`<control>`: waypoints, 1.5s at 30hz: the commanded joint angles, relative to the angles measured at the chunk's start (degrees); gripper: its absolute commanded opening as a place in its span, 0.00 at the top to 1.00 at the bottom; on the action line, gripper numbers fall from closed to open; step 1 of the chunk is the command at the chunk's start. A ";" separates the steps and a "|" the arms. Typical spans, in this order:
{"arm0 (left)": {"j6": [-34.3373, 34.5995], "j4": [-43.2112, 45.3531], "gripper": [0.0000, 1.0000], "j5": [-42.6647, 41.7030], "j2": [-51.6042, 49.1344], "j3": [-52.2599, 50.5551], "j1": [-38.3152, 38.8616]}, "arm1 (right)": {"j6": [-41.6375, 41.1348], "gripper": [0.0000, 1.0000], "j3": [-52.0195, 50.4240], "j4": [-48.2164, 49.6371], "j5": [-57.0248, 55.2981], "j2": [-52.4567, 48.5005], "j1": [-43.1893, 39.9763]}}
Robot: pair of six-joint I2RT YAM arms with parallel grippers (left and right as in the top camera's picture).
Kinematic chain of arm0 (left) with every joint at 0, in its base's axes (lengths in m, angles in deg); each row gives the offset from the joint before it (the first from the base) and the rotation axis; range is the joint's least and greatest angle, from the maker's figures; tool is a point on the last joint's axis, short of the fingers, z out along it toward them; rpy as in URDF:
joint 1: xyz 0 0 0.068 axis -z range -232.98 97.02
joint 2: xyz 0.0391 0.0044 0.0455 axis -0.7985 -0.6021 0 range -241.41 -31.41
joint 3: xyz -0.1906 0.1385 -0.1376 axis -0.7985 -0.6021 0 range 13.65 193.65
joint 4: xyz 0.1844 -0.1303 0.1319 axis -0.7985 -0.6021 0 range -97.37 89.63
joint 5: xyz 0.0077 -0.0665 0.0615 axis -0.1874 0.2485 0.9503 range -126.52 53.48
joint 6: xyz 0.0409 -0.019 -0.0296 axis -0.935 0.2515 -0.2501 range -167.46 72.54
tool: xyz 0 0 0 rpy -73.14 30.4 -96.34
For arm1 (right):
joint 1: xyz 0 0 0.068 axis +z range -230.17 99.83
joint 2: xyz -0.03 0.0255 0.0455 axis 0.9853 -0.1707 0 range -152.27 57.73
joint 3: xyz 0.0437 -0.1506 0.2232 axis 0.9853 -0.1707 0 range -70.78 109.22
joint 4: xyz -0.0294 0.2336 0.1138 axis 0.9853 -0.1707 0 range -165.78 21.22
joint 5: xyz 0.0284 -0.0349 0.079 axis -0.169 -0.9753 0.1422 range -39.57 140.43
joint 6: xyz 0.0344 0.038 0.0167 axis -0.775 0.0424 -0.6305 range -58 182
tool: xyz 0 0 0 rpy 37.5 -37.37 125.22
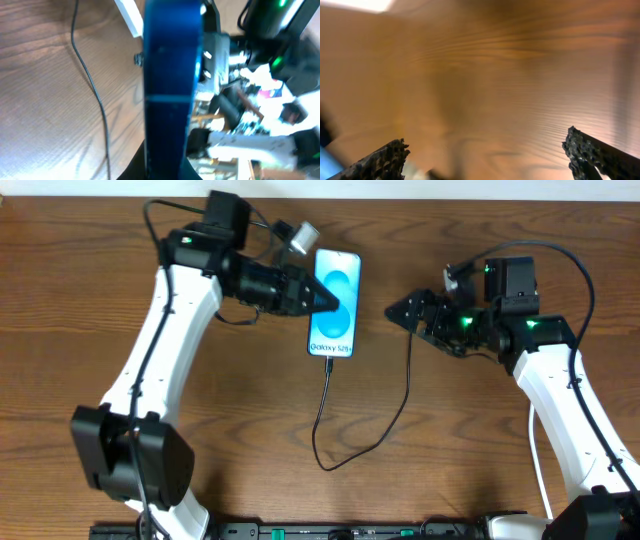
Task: Plug charger to phone and switch on socket
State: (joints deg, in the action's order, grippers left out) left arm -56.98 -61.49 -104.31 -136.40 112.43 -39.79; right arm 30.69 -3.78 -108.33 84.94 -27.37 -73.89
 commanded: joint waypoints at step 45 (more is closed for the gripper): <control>7.28 7.87 0.93 16.24 -6.19 -0.11 0.07 | -5.53 0.10 -12.41 -1.84 -40.98 -14.34 9.27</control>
State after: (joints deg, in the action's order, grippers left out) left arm -50.18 -53.87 -87.13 -142.04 112.43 -39.70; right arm 26.01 -15.89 -109.53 48.30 -41.23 -64.14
